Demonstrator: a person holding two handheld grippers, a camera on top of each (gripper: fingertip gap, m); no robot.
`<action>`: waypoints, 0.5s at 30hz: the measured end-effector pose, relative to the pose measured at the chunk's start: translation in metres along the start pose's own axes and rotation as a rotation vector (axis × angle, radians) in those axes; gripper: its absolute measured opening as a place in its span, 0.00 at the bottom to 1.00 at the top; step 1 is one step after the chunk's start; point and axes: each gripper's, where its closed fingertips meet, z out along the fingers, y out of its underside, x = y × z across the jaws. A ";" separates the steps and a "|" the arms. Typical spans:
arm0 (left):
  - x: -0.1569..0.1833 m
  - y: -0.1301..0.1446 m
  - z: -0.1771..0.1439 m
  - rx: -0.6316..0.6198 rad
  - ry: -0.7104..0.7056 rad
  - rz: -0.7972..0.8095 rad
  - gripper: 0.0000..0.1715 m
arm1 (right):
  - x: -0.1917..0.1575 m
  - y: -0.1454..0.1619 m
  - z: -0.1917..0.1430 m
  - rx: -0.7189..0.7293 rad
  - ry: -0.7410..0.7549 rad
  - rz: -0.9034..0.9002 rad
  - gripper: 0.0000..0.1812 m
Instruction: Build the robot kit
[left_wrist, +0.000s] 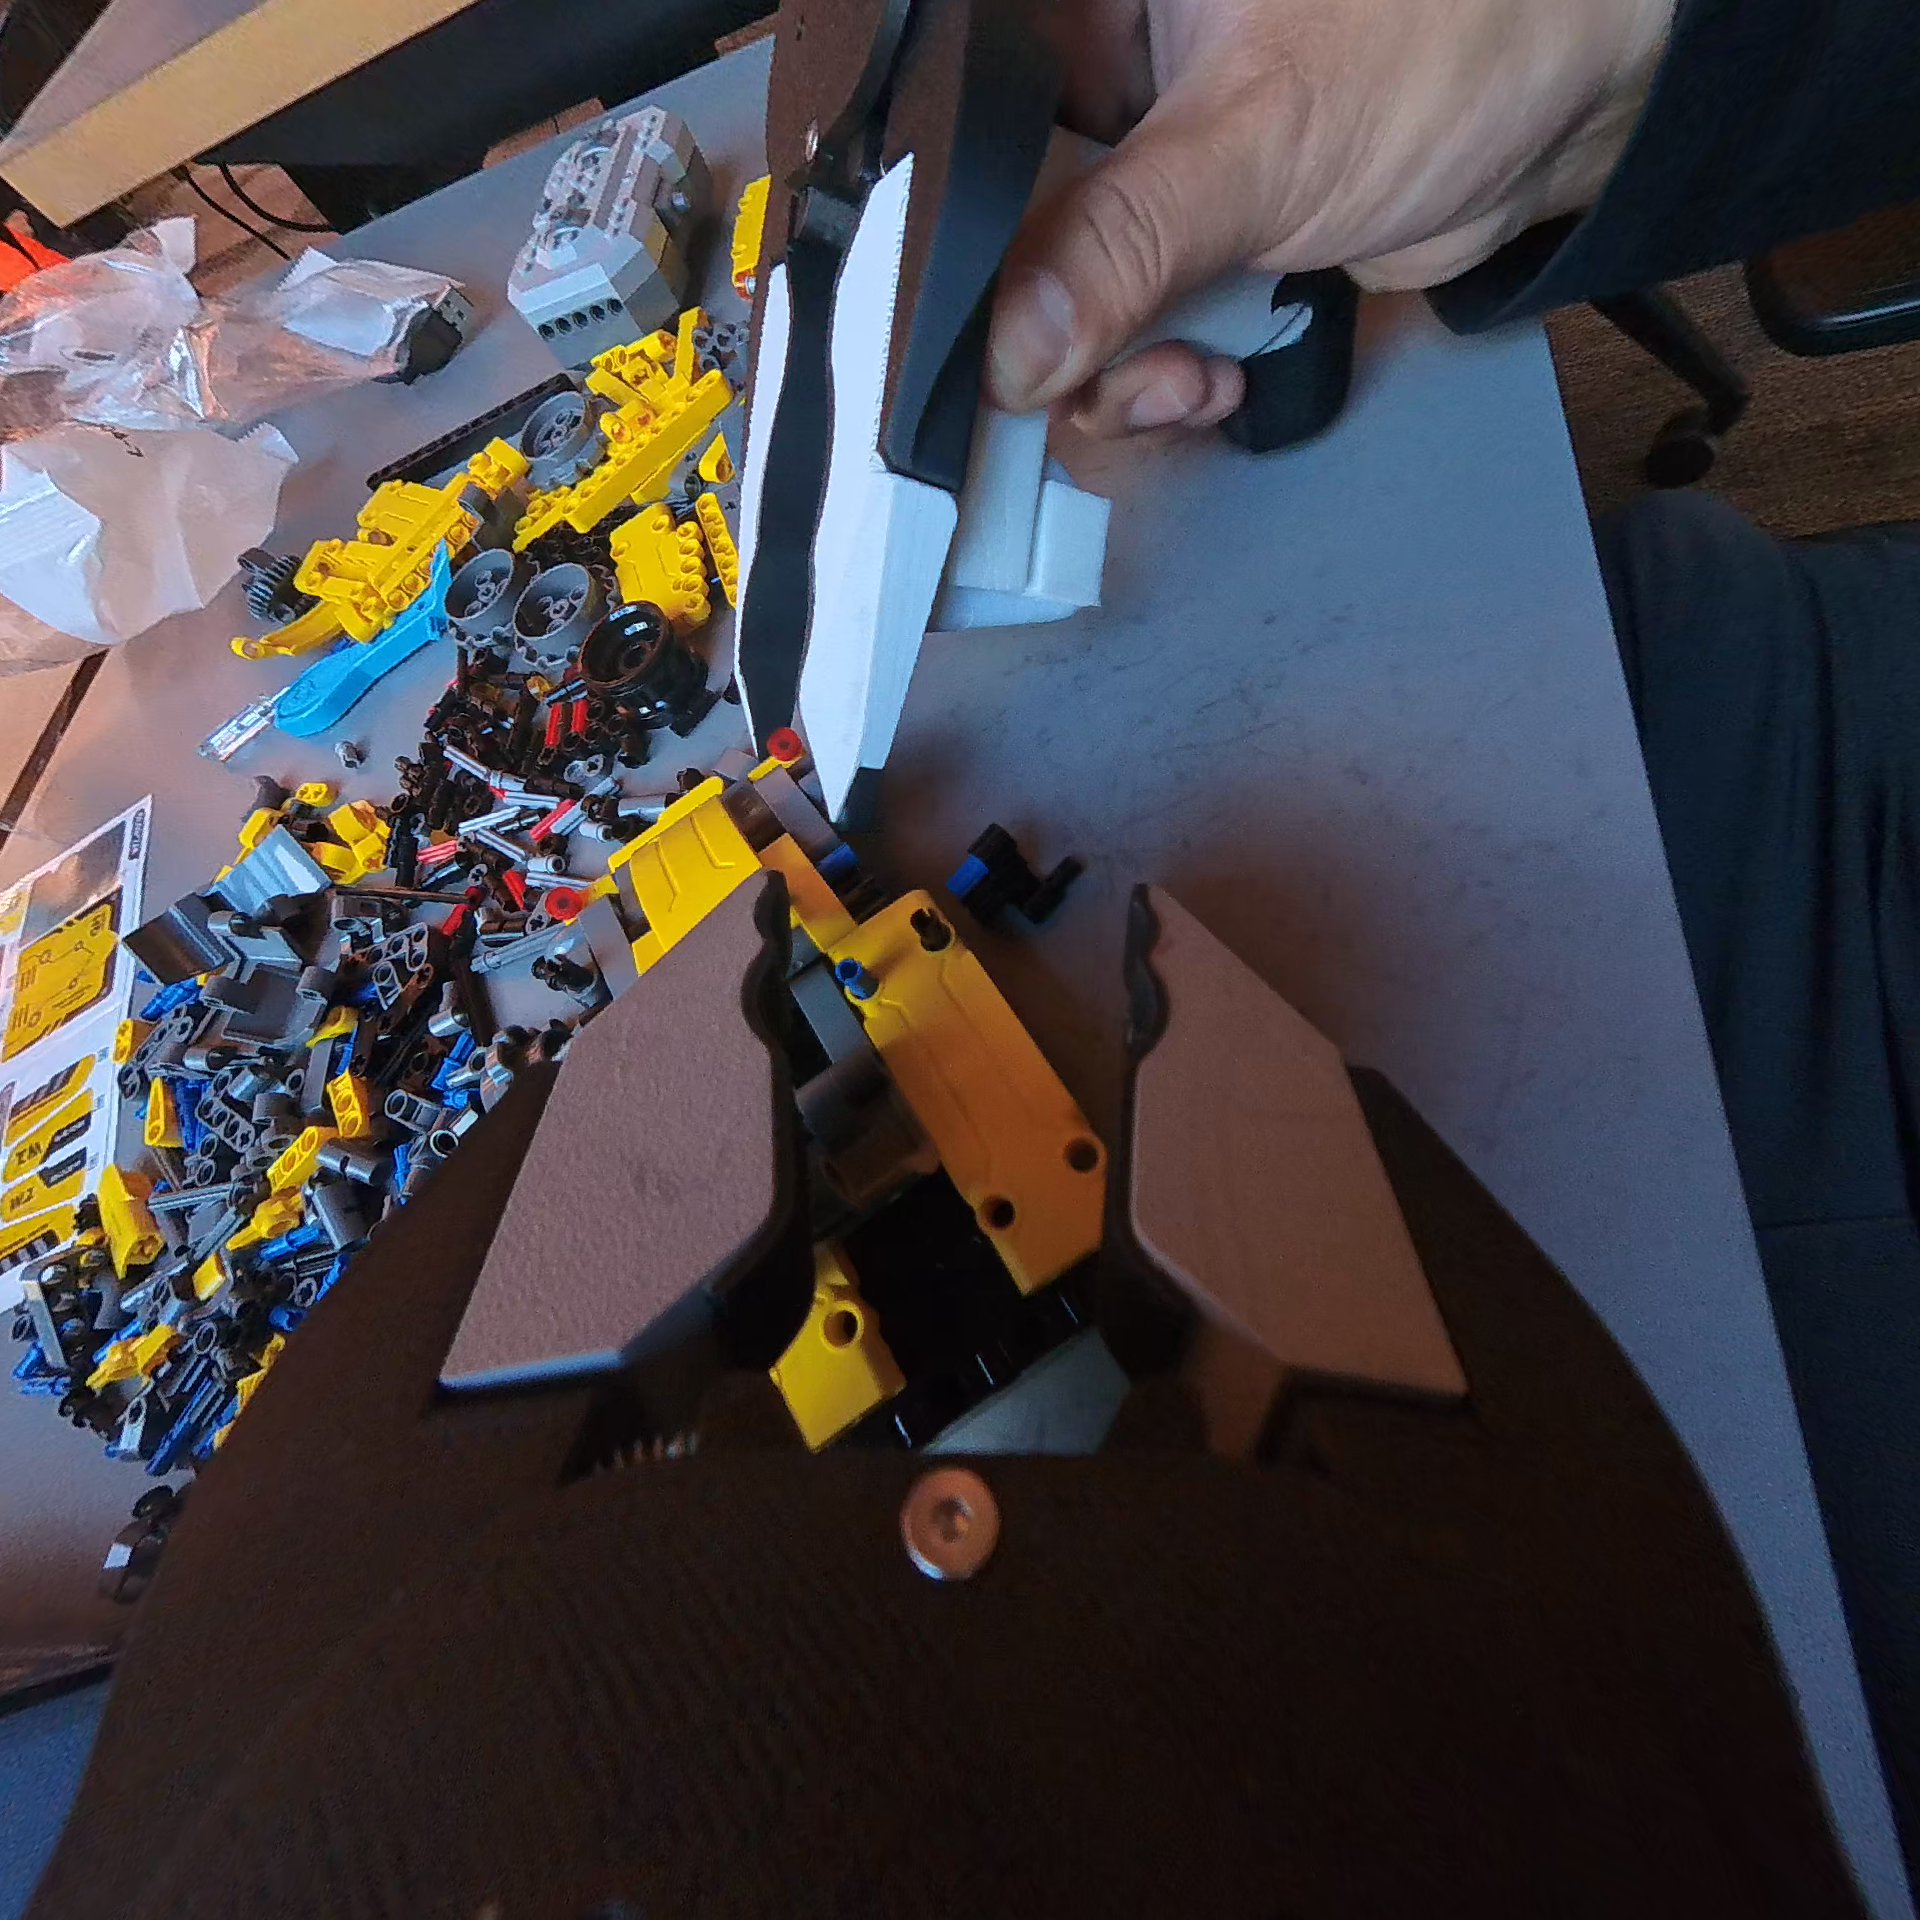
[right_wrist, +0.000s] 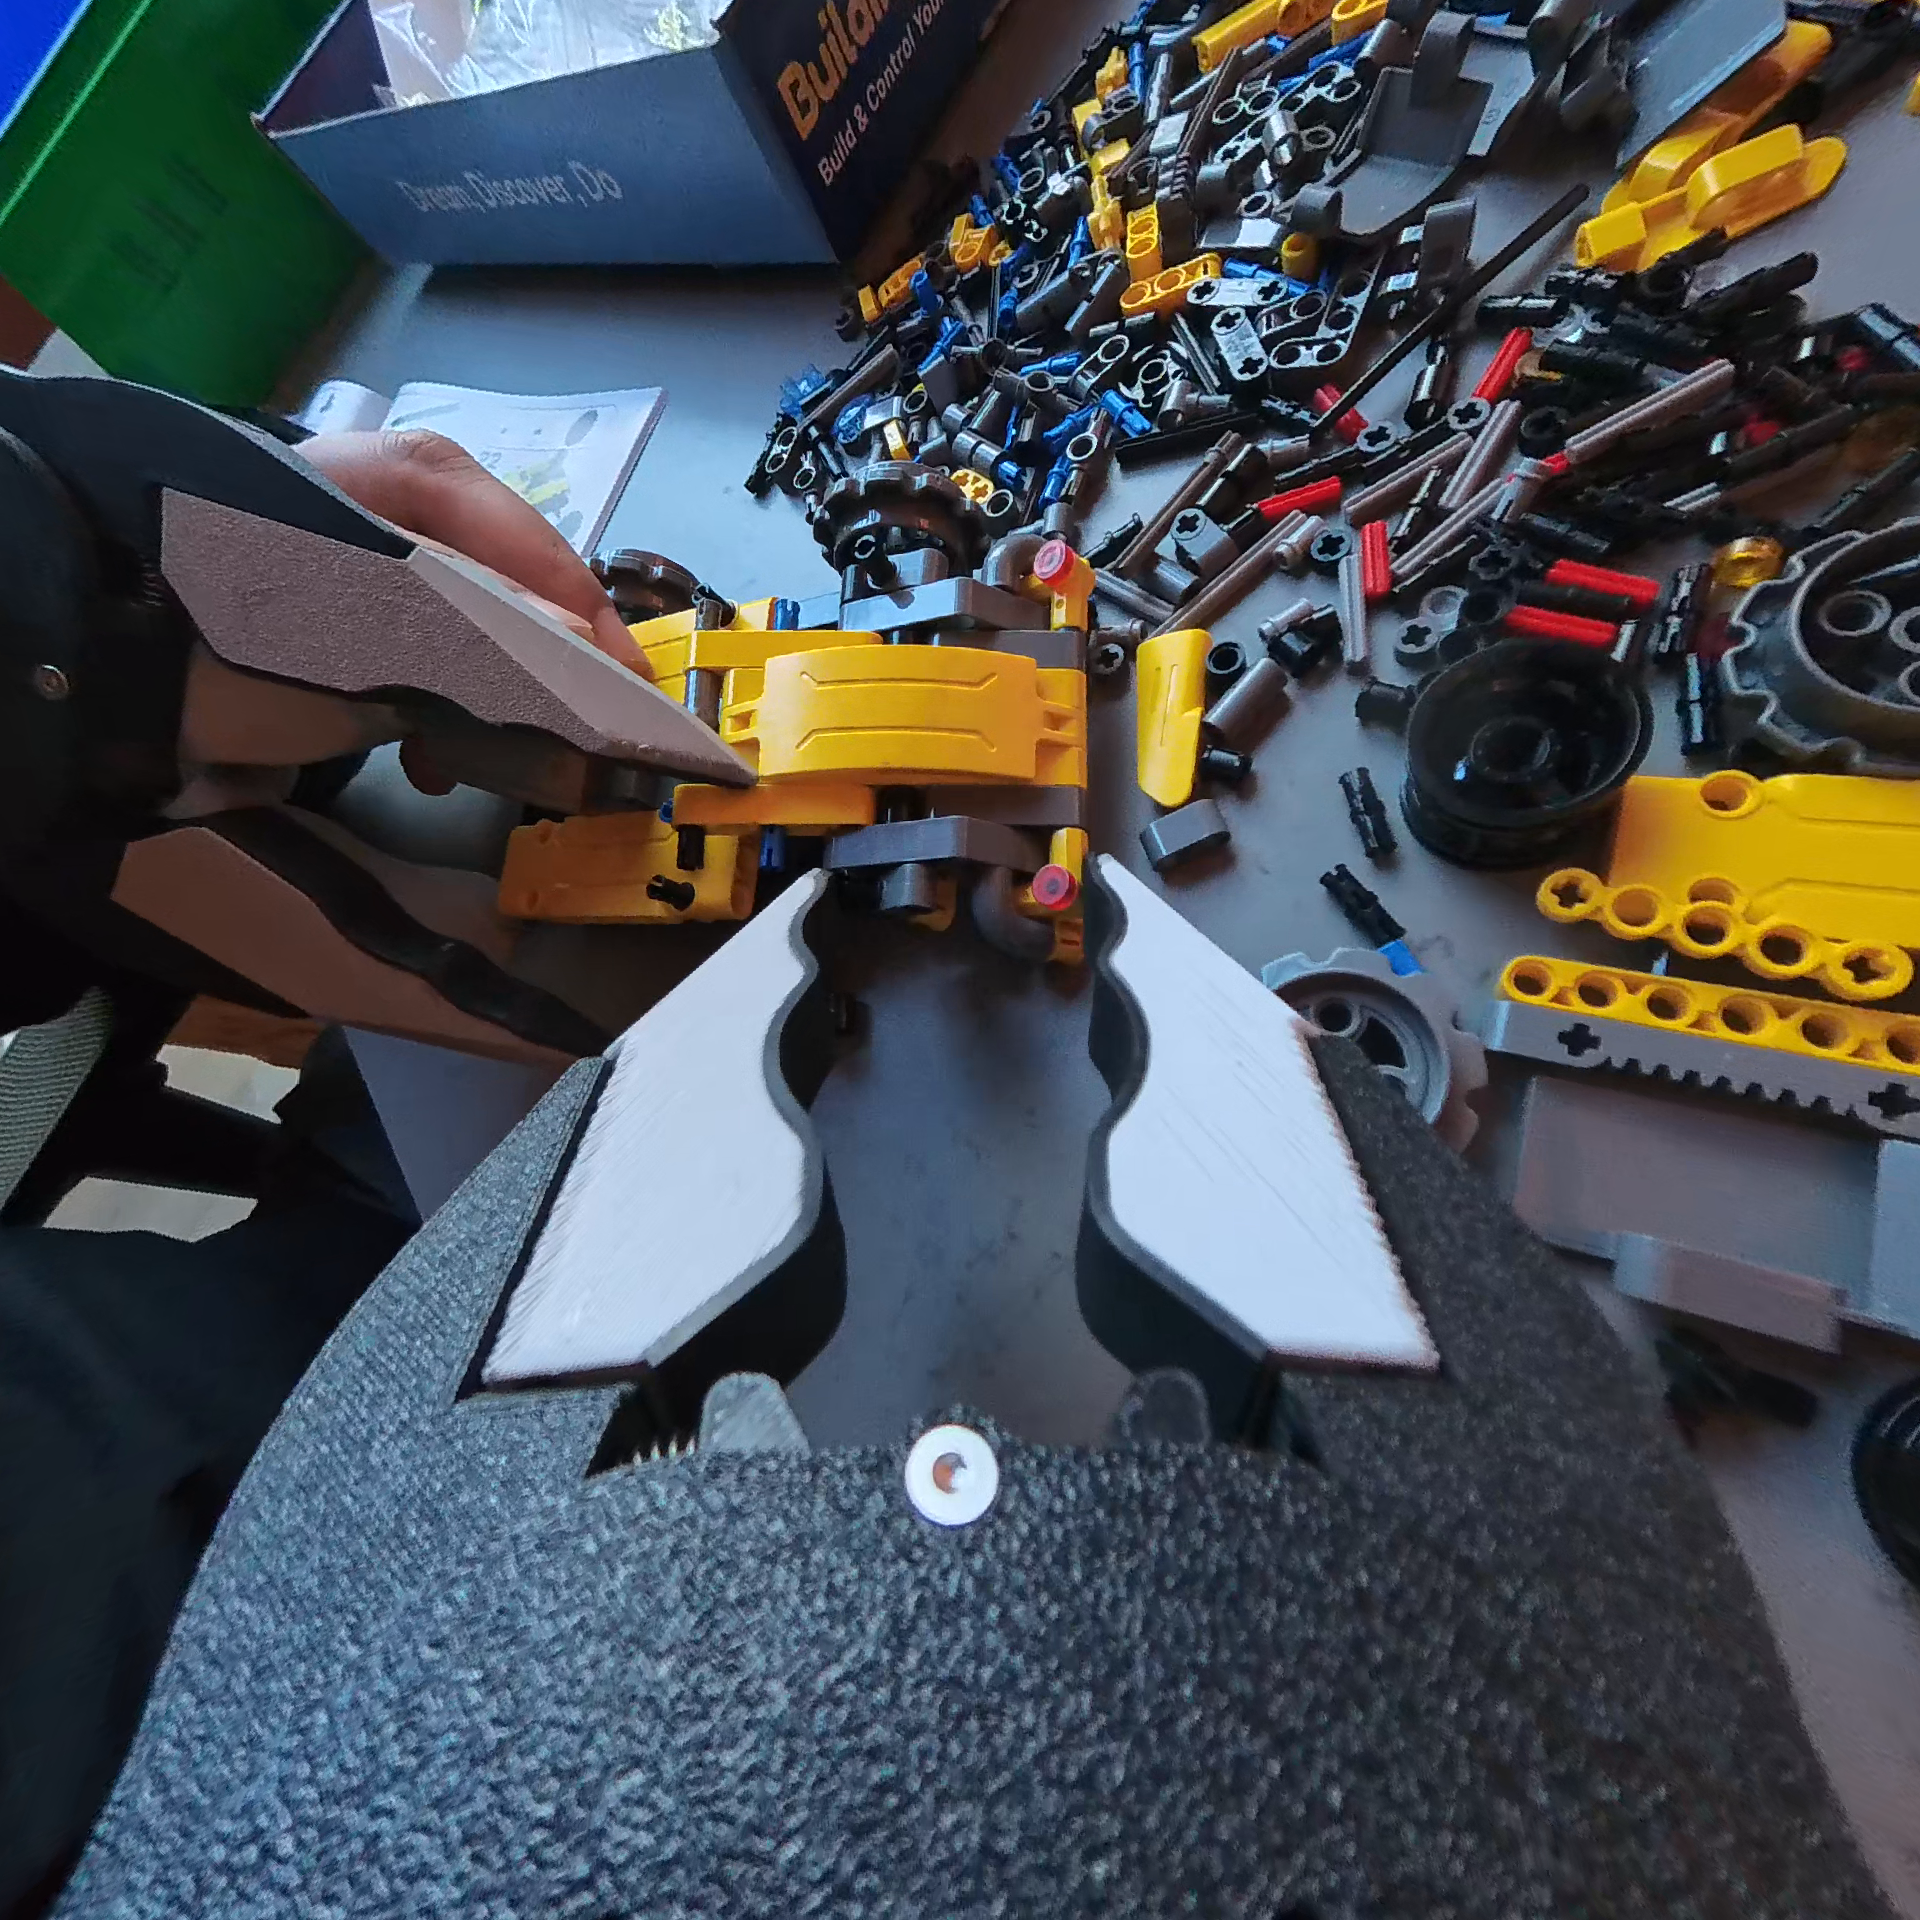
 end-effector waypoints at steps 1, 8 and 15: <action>0.000 0.000 0.000 0.000 0.000 0.000 0.36 | 0.000 0.000 0.000 -0.002 0.002 0.001 0.26; -0.001 0.000 0.000 0.003 -0.001 -0.002 0.36 | 0.000 0.000 0.000 -0.015 0.009 0.019 0.25; -0.002 -0.003 -0.001 0.023 -0.010 -0.008 0.36 | -0.002 -0.001 0.000 -0.014 -0.039 0.105 0.26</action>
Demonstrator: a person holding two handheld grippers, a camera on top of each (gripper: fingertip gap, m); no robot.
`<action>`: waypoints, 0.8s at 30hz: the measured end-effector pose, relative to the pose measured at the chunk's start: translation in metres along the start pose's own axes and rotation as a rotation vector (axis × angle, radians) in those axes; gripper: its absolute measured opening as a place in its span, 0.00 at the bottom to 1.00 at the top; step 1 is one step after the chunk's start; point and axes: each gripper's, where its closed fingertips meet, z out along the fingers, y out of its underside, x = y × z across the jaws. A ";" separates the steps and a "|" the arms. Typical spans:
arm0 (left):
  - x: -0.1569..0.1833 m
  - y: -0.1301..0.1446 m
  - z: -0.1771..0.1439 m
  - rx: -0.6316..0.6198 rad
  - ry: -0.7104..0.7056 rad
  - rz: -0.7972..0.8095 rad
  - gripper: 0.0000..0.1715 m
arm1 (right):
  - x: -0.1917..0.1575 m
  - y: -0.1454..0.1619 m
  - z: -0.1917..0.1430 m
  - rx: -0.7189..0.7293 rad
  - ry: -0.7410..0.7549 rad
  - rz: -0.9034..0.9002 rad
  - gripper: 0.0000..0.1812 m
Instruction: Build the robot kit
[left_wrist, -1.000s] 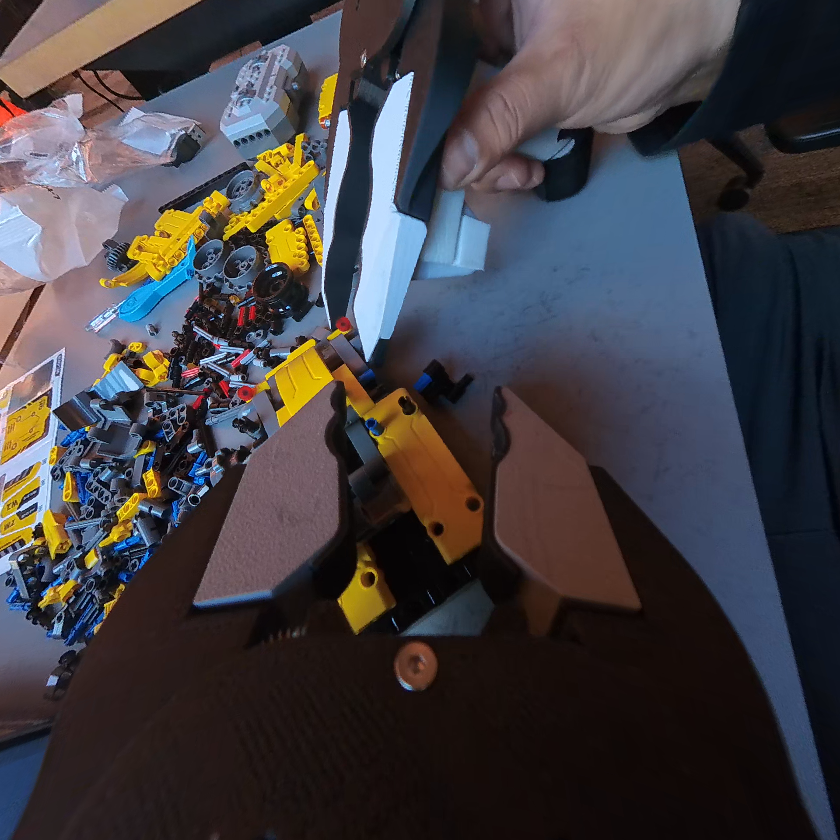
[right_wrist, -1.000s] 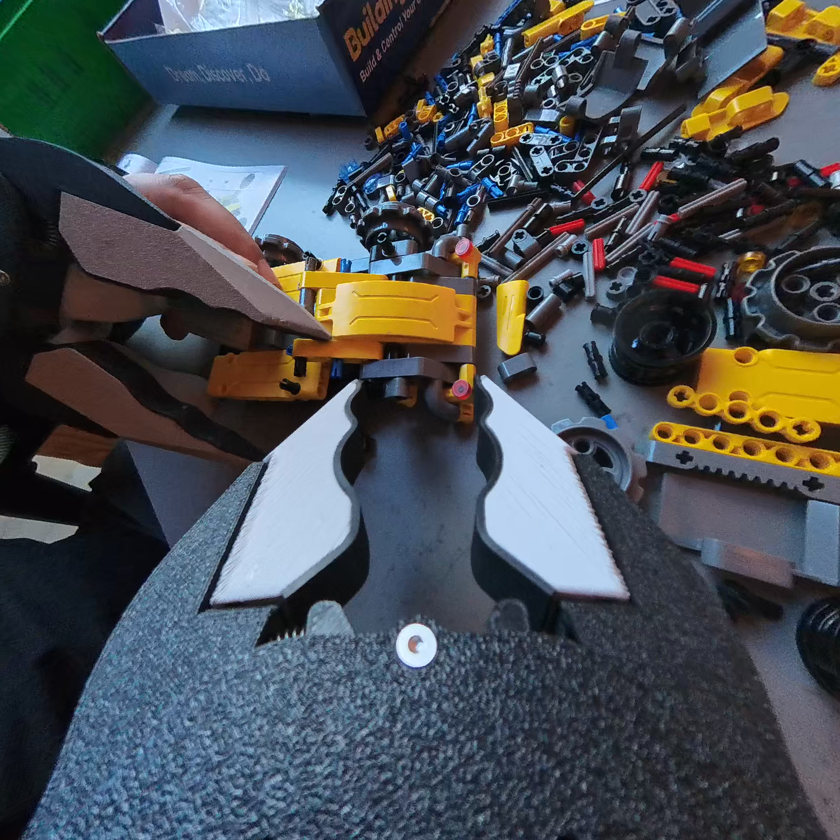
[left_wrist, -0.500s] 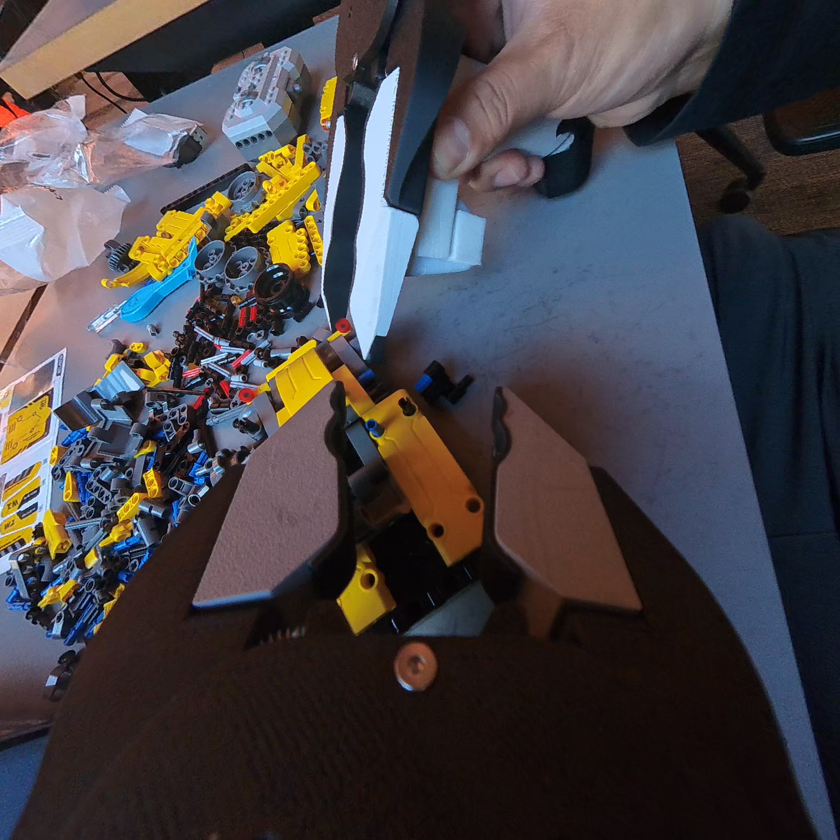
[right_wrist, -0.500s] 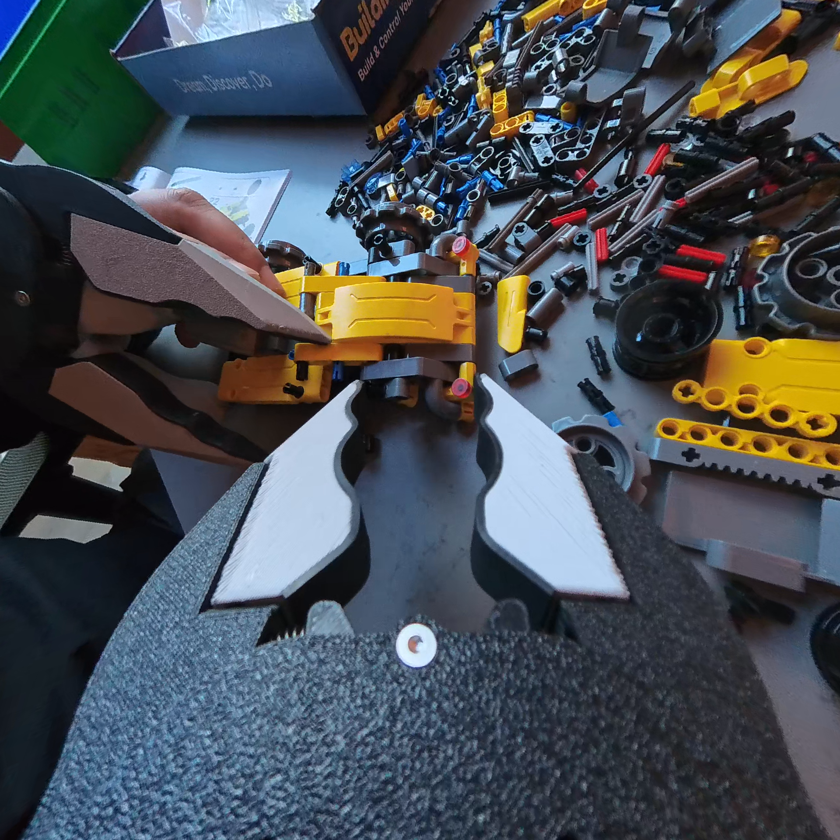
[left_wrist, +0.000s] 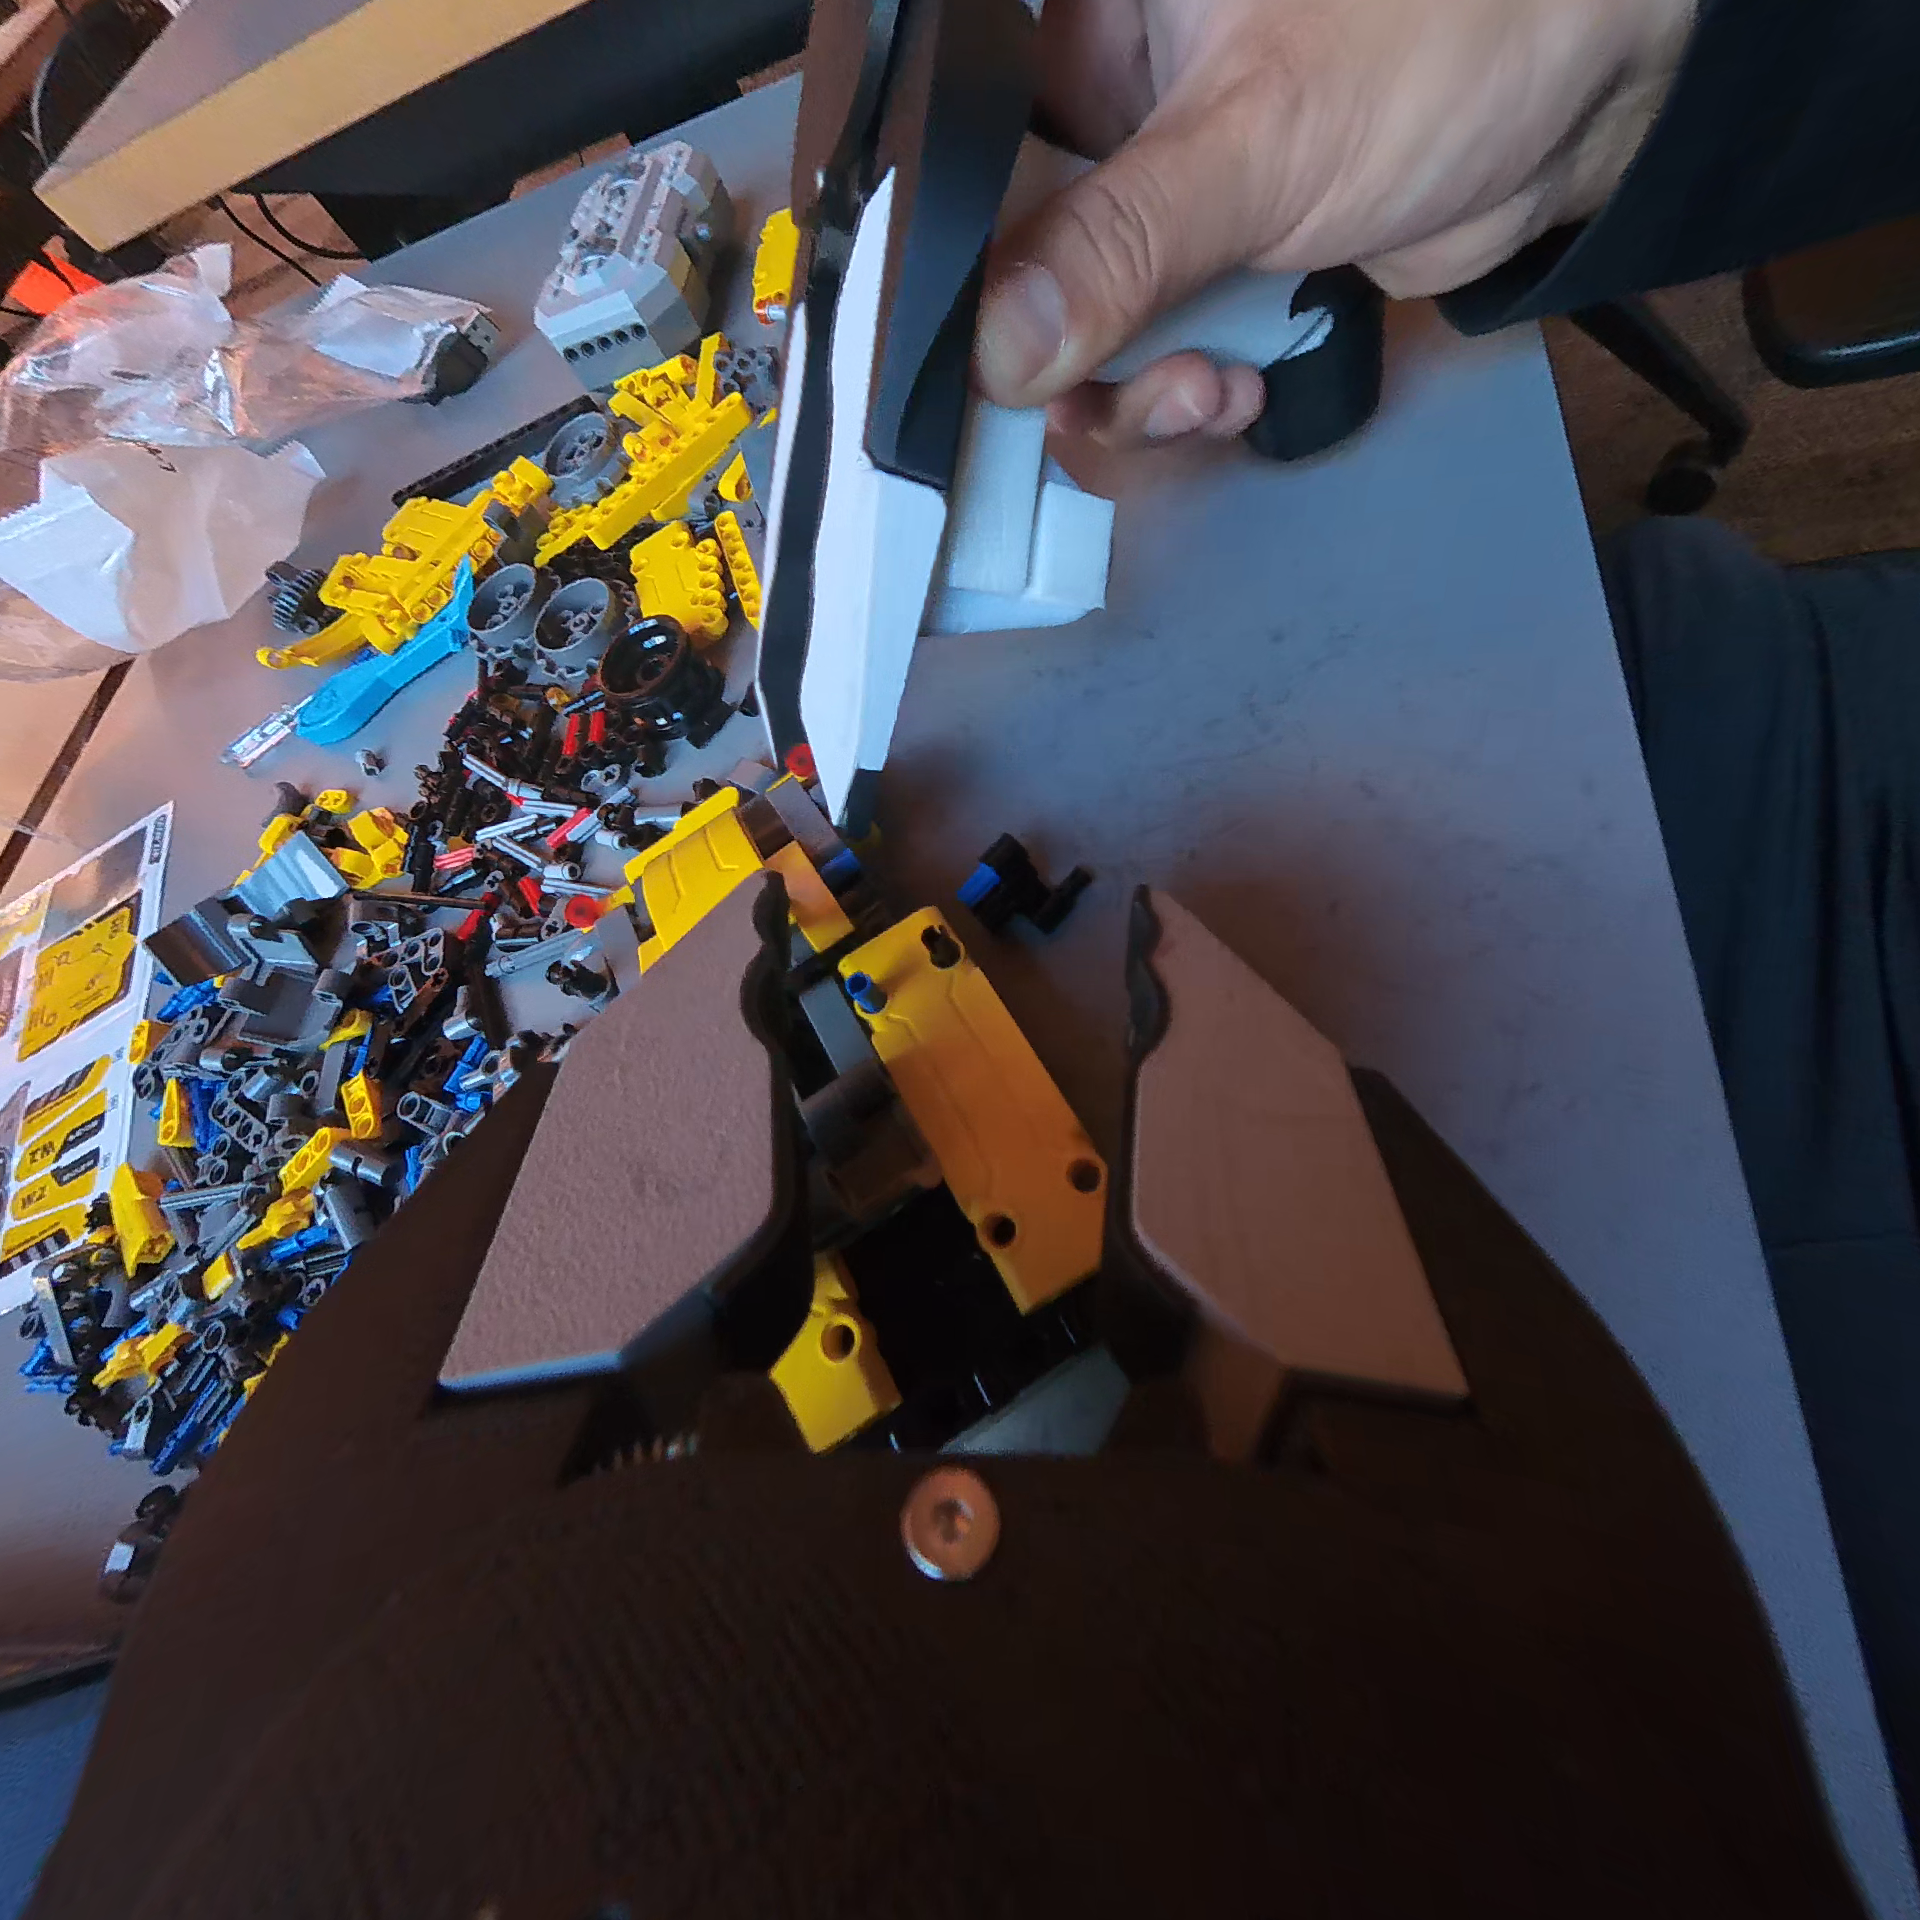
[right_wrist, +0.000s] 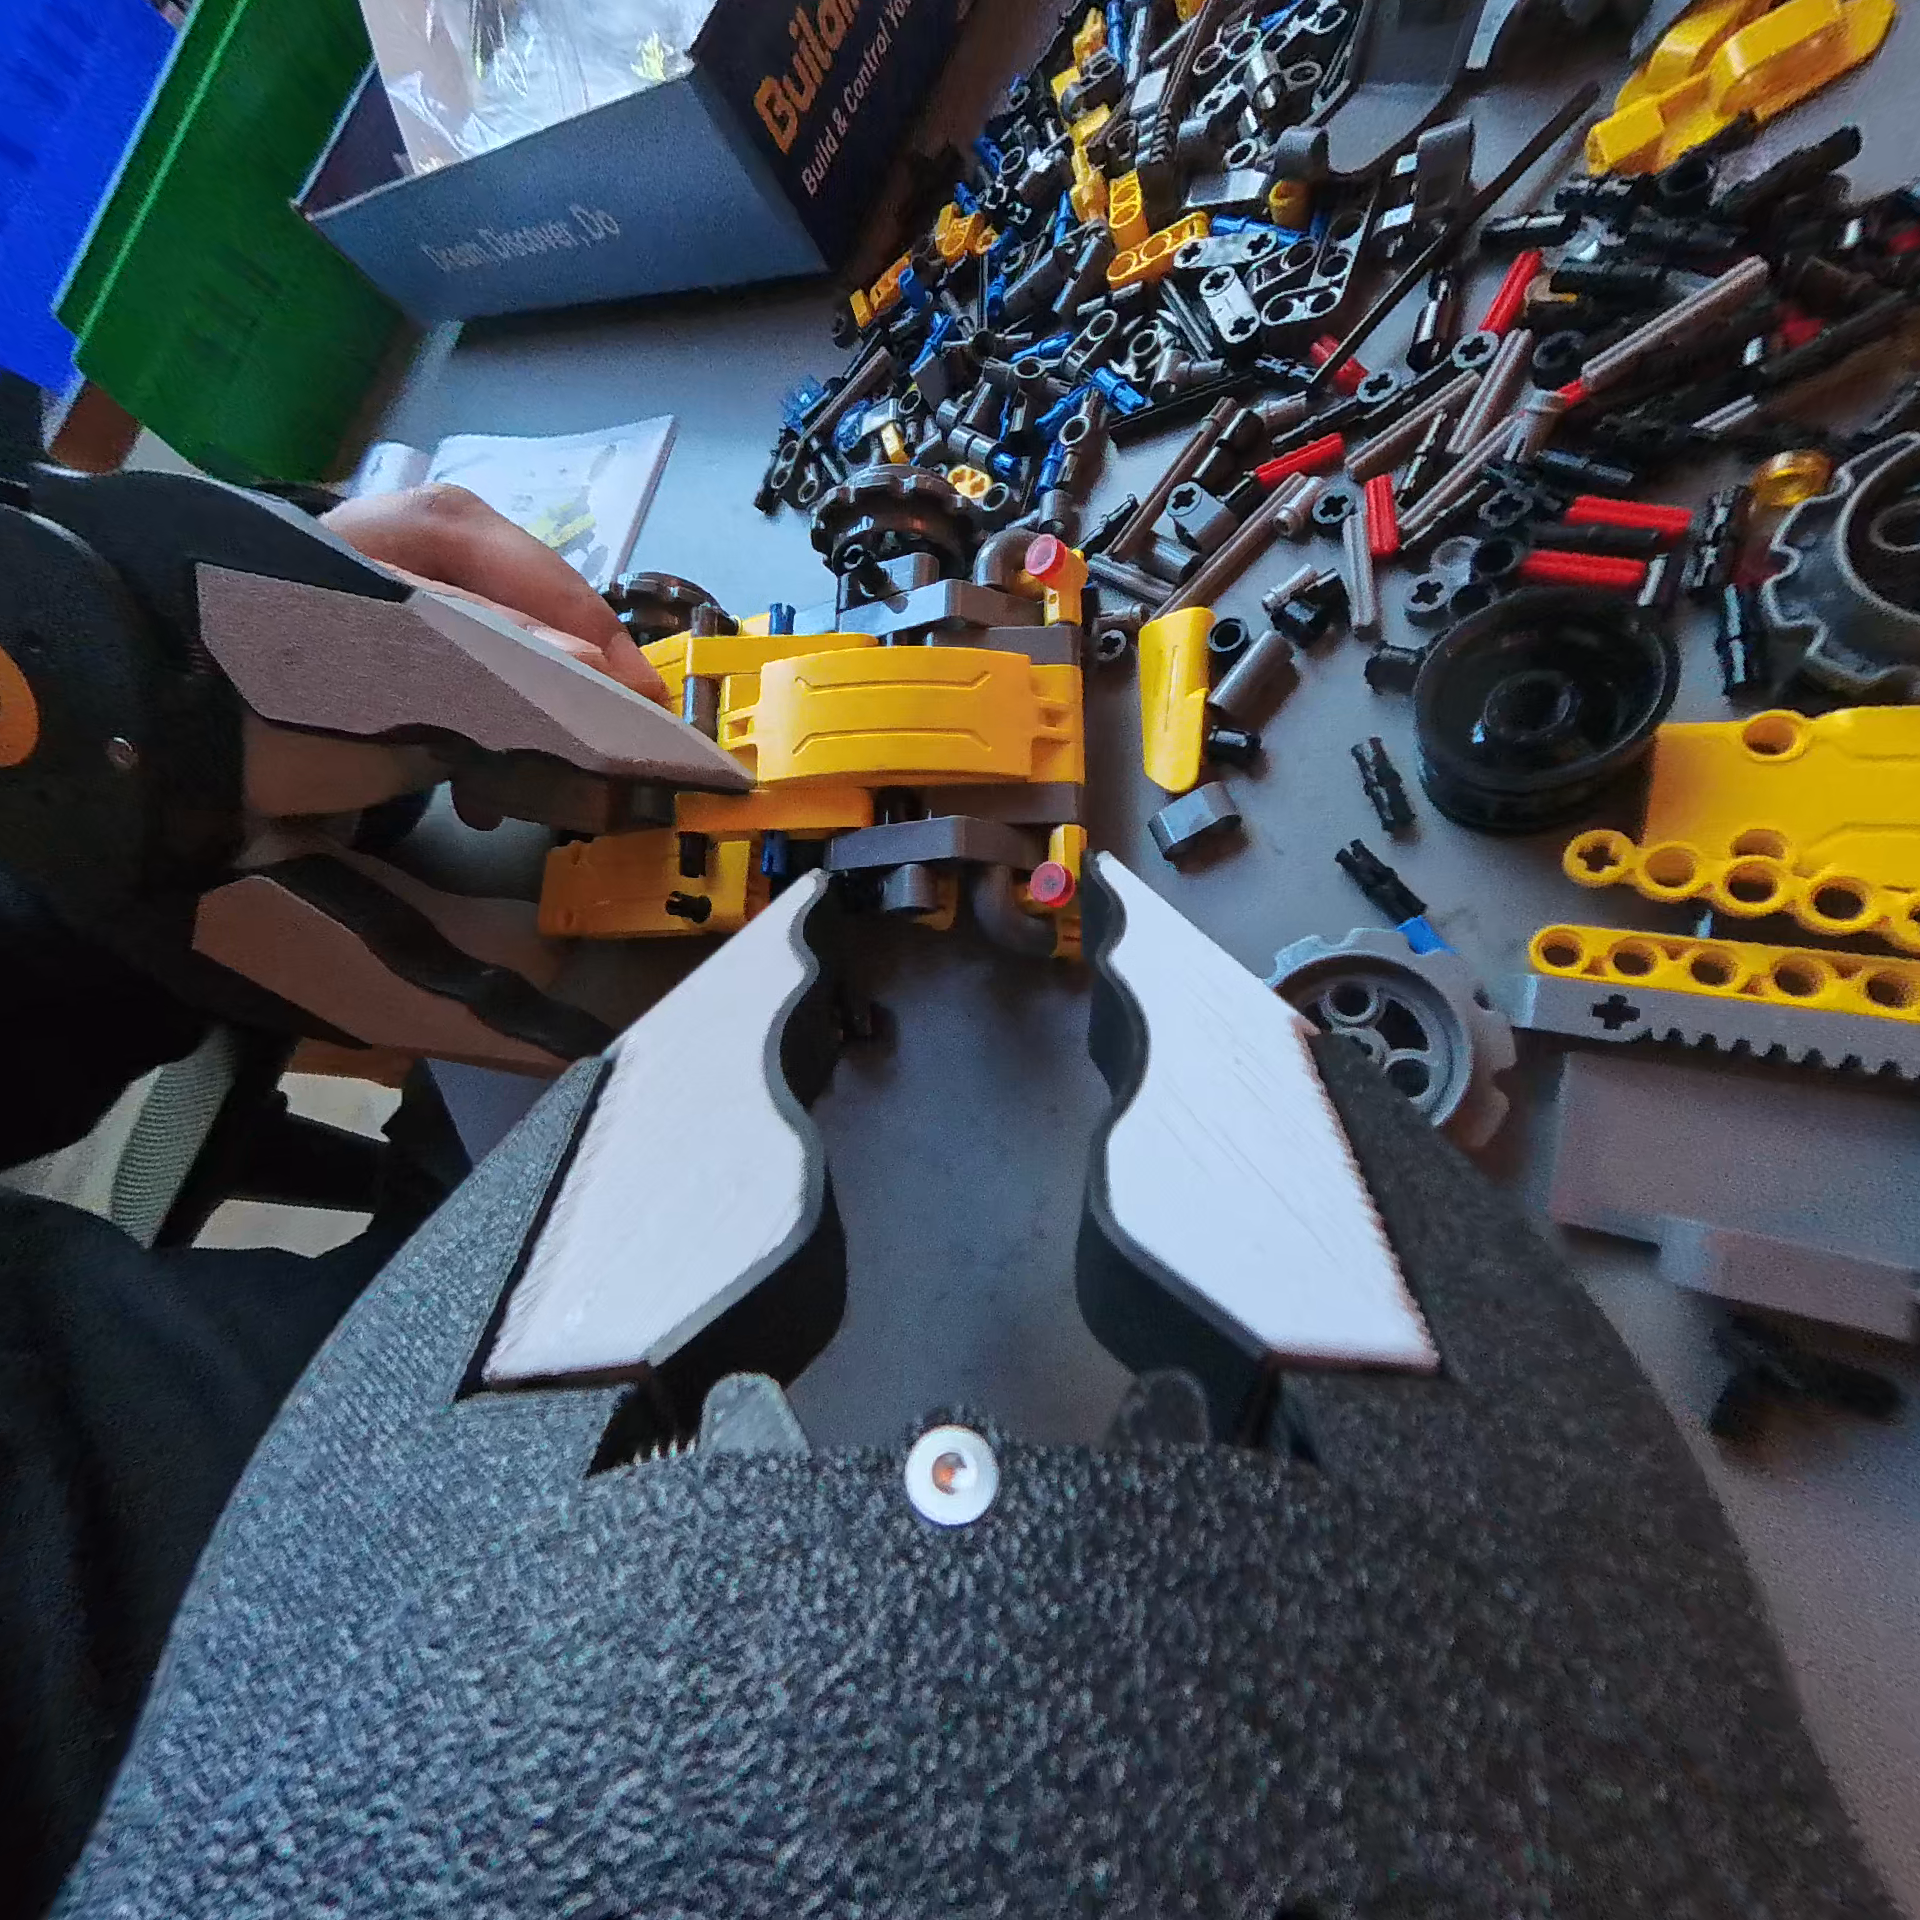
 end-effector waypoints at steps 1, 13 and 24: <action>0.000 -0.001 0.000 0.004 -0.001 -0.004 0.36 | 0.000 0.000 0.000 -0.001 -0.002 0.016 0.26; -0.024 -0.009 -0.024 0.000 -0.081 0.046 0.32 | 0.001 0.003 -0.020 0.103 0.097 -0.181 0.30; -0.052 0.012 -0.030 -0.293 -0.039 0.414 0.26 | 0.015 0.016 -0.010 -0.052 0.230 -0.467 0.26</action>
